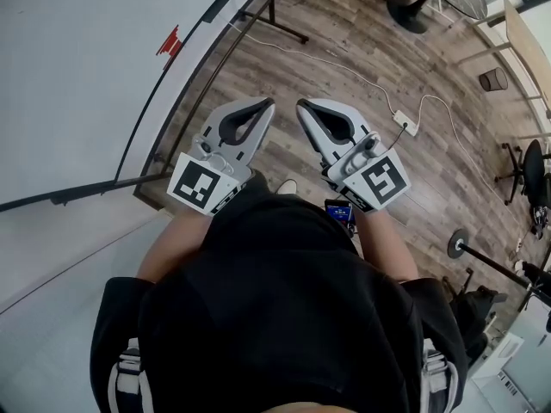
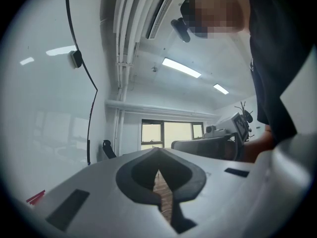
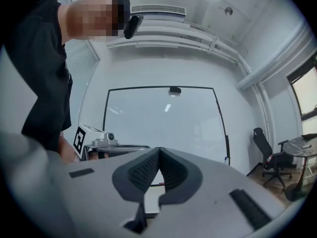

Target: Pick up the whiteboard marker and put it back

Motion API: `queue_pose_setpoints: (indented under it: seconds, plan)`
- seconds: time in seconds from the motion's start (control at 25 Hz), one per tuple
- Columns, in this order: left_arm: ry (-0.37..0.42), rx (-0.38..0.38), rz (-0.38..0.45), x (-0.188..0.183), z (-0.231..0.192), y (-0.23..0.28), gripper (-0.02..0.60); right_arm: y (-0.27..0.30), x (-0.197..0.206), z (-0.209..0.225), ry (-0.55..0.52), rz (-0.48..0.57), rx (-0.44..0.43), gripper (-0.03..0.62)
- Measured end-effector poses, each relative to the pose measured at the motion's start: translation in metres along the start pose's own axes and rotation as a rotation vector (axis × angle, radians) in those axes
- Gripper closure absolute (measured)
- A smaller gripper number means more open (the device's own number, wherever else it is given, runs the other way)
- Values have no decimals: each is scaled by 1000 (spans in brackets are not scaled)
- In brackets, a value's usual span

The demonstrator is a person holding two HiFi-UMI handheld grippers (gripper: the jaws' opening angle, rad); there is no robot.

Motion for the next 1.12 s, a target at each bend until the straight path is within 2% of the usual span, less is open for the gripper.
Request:
queue_pose_setpoints:
  seconds: [0.2,0.4,0.56,0.92,1.12]
  plan:
    - [-12,3,-17,10,-13,32,578,4,6,32,45,9,-8,599]
    - [-27,17,-12,13,-47,73,578,23,14,81,62,-45,0,599]
    - [-65,28,-2,21,-98,119,578,58,17,135,61,-56,10,599]
    - [-39,58,1,8,-223,223,578,160,0,264,53,-74,25,599]
    - [-41,52,1,6,-285,261,578,204,2,319,64,-92,65,599]
Point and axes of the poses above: the fingertips, and each gripper's own axes: y forward along the fingers, z to its right, x out of its underside, the point moved 8 cm from there along -y, backward along the fingers, and after that the axes turned 12 degrees about -x, right-handed, at the moved point
